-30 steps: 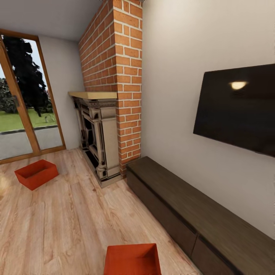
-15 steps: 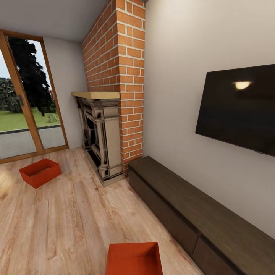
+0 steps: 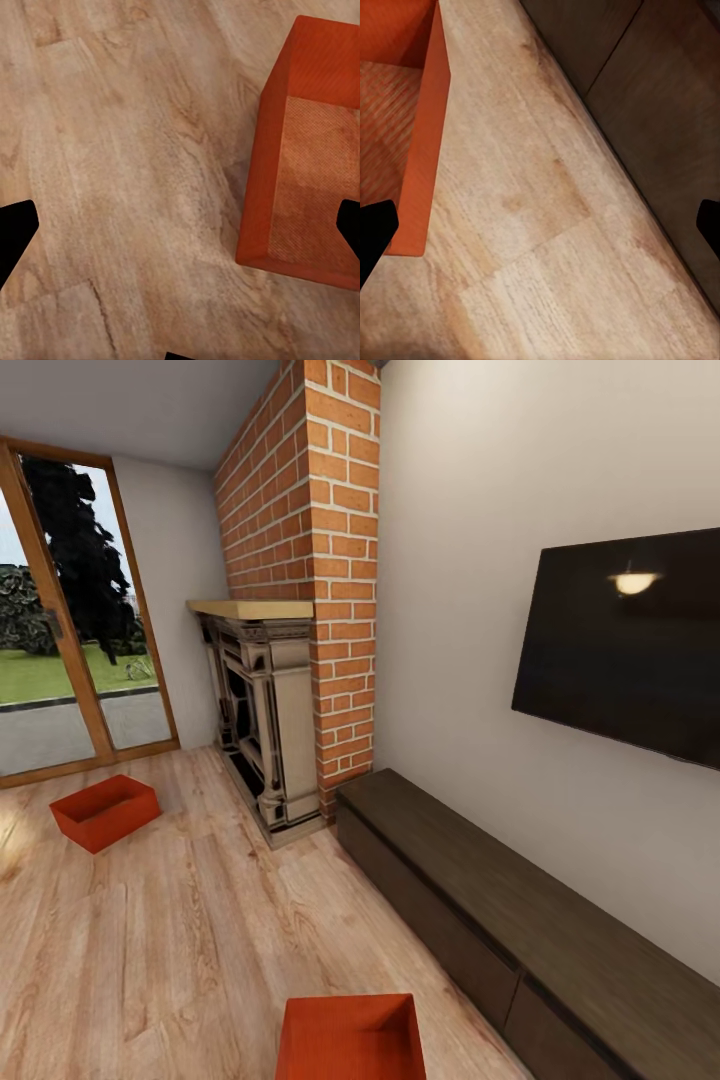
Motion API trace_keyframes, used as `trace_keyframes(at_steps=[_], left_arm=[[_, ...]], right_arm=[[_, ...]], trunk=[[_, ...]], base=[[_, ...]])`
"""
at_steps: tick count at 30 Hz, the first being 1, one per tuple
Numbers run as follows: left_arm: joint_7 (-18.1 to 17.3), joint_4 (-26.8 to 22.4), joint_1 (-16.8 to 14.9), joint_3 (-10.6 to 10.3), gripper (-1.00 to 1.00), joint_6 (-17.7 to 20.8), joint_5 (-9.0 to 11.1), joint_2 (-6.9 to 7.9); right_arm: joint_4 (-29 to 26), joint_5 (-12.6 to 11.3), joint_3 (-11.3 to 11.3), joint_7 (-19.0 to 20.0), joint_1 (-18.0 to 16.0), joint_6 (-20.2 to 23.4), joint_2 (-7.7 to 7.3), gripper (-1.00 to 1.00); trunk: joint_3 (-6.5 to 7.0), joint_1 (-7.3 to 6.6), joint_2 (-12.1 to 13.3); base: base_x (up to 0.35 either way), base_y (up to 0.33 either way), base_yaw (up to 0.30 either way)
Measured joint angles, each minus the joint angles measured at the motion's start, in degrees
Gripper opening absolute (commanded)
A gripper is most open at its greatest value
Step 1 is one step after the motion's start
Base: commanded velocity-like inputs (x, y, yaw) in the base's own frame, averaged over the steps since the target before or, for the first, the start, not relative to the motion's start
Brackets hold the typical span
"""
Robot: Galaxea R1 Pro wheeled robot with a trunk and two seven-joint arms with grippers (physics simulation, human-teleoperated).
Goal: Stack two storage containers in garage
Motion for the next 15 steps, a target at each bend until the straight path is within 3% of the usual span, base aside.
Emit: trace_keyframes(at_steps=[6,15], left_arm=[[-0.59,0.00,0.00,-0.06,1.00,0.04,0.28,0.03],[-0.58,-0.01,0.01,-0.05,1.00,0.28,0.14,0.21]], right_arm=[[0.00,-0.12,-0.08,0.00,0.00,0.04,0.00,1.00],[0.01,-0.31,-0.12,0.08,-0.03,0.17,0.00,1.00]], trunk=[[-0.08,0.00,0.00],[-0.82,0.00,0.00]], base=[[0.000,0.000,0.018],[0.000,0.000,0.098]])
